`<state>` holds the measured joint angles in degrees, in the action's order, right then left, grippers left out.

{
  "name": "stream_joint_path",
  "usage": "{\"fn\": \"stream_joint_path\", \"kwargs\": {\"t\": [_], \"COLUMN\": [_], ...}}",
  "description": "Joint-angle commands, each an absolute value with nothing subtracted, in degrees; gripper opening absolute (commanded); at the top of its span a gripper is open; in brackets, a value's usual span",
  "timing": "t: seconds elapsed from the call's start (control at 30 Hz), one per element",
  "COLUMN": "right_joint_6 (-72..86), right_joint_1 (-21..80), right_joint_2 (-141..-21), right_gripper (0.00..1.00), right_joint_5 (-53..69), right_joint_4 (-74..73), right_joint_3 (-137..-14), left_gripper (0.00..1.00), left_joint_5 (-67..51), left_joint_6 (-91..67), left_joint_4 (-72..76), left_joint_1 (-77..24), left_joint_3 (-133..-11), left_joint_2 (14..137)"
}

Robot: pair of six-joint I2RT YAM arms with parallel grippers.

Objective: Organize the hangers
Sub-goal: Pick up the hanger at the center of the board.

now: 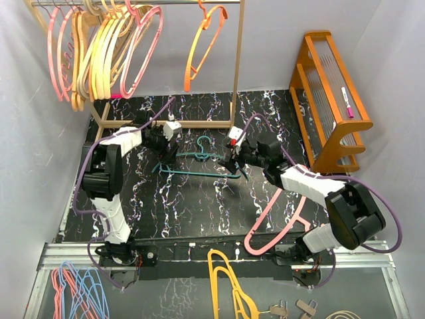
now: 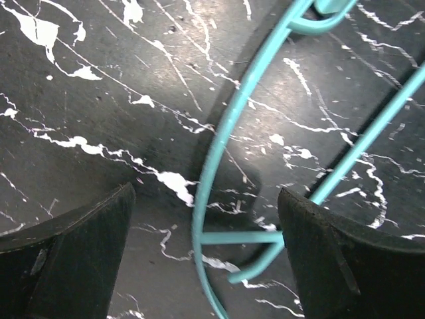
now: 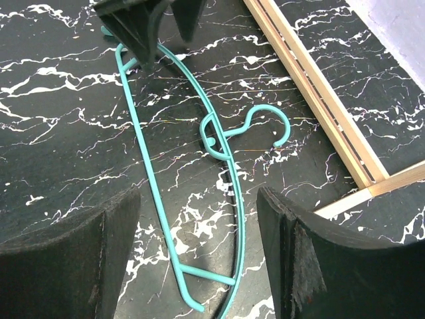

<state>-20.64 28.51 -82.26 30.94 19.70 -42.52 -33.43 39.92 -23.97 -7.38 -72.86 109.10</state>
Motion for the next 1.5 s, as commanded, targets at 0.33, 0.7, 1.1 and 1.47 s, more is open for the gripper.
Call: {"fn": "stream_joint_path", "kwargs": {"t": [0.33, 0.7, 1.1, 1.47], "right_joint_6": [-19.4, -18.7, -28.8, -31.7], "right_joint_1": [28.7, 28.7, 29.0, 33.2], "right_joint_2": [-79.7, -81.8, -88.9, -98.6], "right_gripper": [0.74, 0.98, 0.98, 0.99], "right_joint_5": [28.2, 27.0, 37.1, 42.2], "right_joint_4": [25.7, 28.0, 14.0, 5.9], "right_joint_3": [-40.4, -38.9, -43.8, -50.3], "left_gripper": [0.42, 0.02, 0.0, 0.0], "left_joint_5": [-34.8, -30.2, -21.0, -21.3], "left_joint_6": [51.1, 56.3, 46.5, 42.7], "left_joint_4": [-31.5, -29.1, -16.2, -20.7], "left_joint_1": [-7.6, -9.2, -10.6, -10.6], "left_joint_3": [-71.1, -58.1, -46.1, -49.0], "left_joint_2": [111.1, 103.0, 79.7, 73.1]}}
